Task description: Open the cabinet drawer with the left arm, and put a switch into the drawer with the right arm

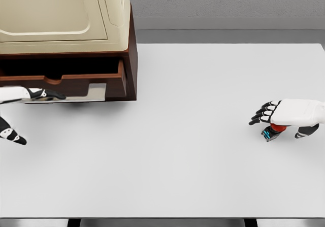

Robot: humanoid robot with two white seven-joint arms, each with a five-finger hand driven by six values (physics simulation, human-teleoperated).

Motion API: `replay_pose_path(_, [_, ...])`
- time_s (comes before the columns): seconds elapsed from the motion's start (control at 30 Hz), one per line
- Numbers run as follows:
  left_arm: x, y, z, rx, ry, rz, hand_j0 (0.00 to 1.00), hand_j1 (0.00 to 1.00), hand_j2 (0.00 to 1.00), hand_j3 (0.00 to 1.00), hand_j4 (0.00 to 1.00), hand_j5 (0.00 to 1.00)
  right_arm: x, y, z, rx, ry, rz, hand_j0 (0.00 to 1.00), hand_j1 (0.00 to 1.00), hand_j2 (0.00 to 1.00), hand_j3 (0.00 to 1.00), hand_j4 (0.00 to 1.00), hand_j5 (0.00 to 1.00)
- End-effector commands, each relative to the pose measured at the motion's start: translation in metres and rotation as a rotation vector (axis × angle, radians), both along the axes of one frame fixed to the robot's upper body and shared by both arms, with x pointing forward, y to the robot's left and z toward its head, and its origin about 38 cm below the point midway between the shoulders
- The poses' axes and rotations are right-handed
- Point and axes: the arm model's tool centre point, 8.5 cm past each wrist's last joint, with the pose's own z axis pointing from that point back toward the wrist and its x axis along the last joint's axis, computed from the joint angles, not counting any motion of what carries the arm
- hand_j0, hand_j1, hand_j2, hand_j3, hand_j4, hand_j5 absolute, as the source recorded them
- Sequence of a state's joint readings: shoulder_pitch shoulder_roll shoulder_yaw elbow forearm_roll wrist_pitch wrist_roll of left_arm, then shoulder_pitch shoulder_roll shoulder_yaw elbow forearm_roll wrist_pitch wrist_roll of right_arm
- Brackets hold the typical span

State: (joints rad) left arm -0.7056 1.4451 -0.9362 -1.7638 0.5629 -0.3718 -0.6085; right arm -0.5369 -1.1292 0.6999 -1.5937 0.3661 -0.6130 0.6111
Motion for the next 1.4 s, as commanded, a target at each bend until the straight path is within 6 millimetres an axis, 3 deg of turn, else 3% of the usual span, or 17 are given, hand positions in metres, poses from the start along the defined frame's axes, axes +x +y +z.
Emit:
replay_pose_path(0.0, [-0.005,0.005,0.001,0.007,-0.002,-0.009,1.0,1.0,1.0,1.0,1.0,1.0,0.0,0.0,0.001,0.003,0.0,-0.003,1.0,1.0,1.0,1.0,1.0,1.0])
replay_pose_path(0.93, [-0.035,0.026,0.002,-0.006,0.004,-0.066,1.0,1.0,1.0,1.0,1.0,1.0,-0.002,0.002,-0.002,0.003,0.006,0.003,1.0,1.0,1.0,1.0,1.0,1.0])
replay_pose_path(1.03, [-0.036,0.026,0.004,-0.016,0.0,-0.073,1.0,1.0,1.0,1.0,1.0,1.0,-0.002,0.002,-0.002,0.004,0.007,0.004,0.82,0.82,0.82,0.82,0.82,0.82])
replay_pose_path(1.37, [-0.036,0.028,0.012,-0.055,-0.005,-0.049,1.0,1.0,1.0,1.0,1.0,1.0,-0.001,-0.002,-0.003,0.003,0.009,-0.009,0.83,0.83,0.83,0.83,0.83,0.83])
